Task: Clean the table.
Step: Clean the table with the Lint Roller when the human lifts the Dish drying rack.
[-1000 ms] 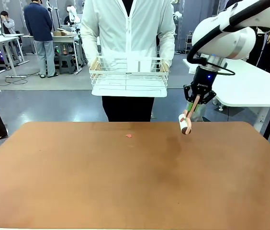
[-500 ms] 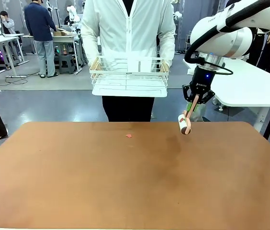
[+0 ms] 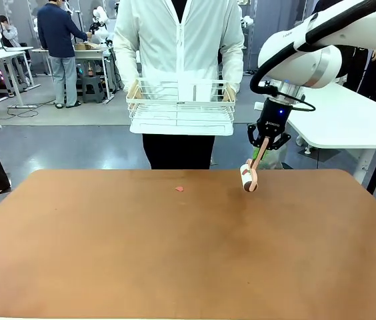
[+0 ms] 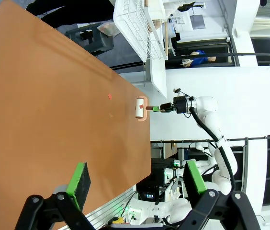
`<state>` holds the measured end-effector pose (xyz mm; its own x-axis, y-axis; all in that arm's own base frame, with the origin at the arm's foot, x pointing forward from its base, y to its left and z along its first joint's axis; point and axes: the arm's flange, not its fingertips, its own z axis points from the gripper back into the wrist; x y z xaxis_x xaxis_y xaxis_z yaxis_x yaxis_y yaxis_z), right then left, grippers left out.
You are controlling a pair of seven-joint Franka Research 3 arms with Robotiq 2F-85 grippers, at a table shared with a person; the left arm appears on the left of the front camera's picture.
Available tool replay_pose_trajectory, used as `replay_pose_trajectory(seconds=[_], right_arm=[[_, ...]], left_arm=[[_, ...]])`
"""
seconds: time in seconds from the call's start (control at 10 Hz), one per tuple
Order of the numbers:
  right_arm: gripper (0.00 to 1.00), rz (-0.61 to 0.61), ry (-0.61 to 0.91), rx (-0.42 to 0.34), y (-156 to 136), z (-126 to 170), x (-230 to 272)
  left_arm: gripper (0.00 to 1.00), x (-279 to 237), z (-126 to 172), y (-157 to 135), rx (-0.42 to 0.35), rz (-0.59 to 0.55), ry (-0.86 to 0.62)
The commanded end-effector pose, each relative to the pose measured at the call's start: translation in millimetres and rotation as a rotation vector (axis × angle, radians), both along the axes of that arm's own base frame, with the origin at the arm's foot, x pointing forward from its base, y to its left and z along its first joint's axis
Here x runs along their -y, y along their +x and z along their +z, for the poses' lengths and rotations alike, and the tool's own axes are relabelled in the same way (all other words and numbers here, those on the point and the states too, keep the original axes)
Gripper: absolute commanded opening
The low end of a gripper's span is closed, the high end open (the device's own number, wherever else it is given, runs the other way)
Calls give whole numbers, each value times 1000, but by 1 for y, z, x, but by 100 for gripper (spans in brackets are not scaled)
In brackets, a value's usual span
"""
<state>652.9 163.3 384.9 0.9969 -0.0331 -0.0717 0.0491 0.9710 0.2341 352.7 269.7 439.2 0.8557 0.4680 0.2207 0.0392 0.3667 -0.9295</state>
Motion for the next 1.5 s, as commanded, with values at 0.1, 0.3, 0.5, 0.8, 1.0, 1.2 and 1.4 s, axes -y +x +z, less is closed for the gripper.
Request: replay_pose_trajectory(seconds=[0.1, 0.3, 0.5, 0.8, 1.0, 1.2, 1.4], right_arm=[[21, -43, 77, -73, 19, -28, -26], [21, -42, 79, -75, 19, -30, -27], [21, -28, 91, -111, 23, -49, -46], [21, -40, 125, -172, 26, -83, -58], [21, -32, 126, -135, 10, -94, -72], [21, -52, 157, -127, -5, -108, -109], [21, -11, 217, -197, -7, -139, -181]], left_arm=[[100, -2, 2, 0, 15, 7, -30], [100, -2, 2, 0, 15, 7, -30], [100, -2, 2, 0, 15, 7, -30], [100, -2, 2, 0, 15, 7, -30], [100, -2, 2, 0, 15, 7, -30], [100, -2, 2, 0, 15, 7, -30], [100, -2, 2, 0, 15, 7, -30]])
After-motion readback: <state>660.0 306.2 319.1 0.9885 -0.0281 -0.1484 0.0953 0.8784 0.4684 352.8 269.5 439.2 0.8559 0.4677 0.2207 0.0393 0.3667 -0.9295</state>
